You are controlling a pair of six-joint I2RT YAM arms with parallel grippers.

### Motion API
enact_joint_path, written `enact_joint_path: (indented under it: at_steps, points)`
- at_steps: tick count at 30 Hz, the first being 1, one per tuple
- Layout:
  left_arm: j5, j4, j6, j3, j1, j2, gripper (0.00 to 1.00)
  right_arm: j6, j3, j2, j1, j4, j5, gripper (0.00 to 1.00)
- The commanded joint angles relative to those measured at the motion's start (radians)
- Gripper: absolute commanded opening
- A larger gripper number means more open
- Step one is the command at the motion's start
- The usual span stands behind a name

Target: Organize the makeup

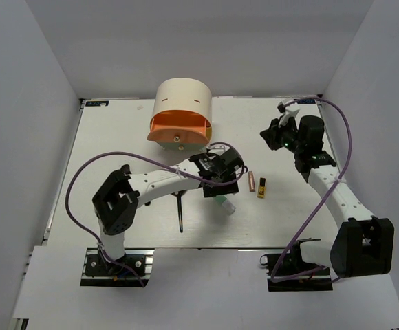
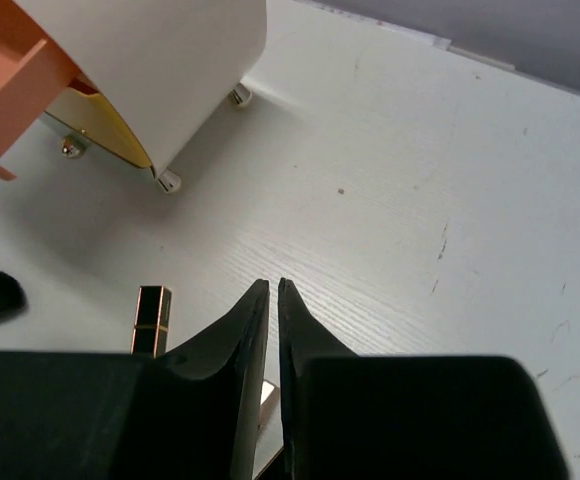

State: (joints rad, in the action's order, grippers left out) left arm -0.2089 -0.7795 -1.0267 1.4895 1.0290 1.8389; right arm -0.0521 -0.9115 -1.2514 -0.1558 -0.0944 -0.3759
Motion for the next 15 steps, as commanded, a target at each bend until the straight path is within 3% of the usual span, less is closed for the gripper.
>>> enact_joint_path:
  at_steps: [1, 8, 15]
  points:
    - [-0.066, -0.142, -0.162, 0.043, 0.002, 0.005, 0.74, 0.035, 0.045, 0.043, 0.016, -0.019, 0.006, 0.15]
    - [-0.087, -0.055, -0.239, 0.049, 0.011, 0.046, 0.77, 0.044, 0.103, 0.096, 0.03, -0.054, 0.02, 0.15]
    - [-0.09, -0.107, -0.28, 0.167, 0.02, 0.183, 0.77, 0.044, 0.14, 0.136, 0.03, -0.08, 0.045, 0.14]
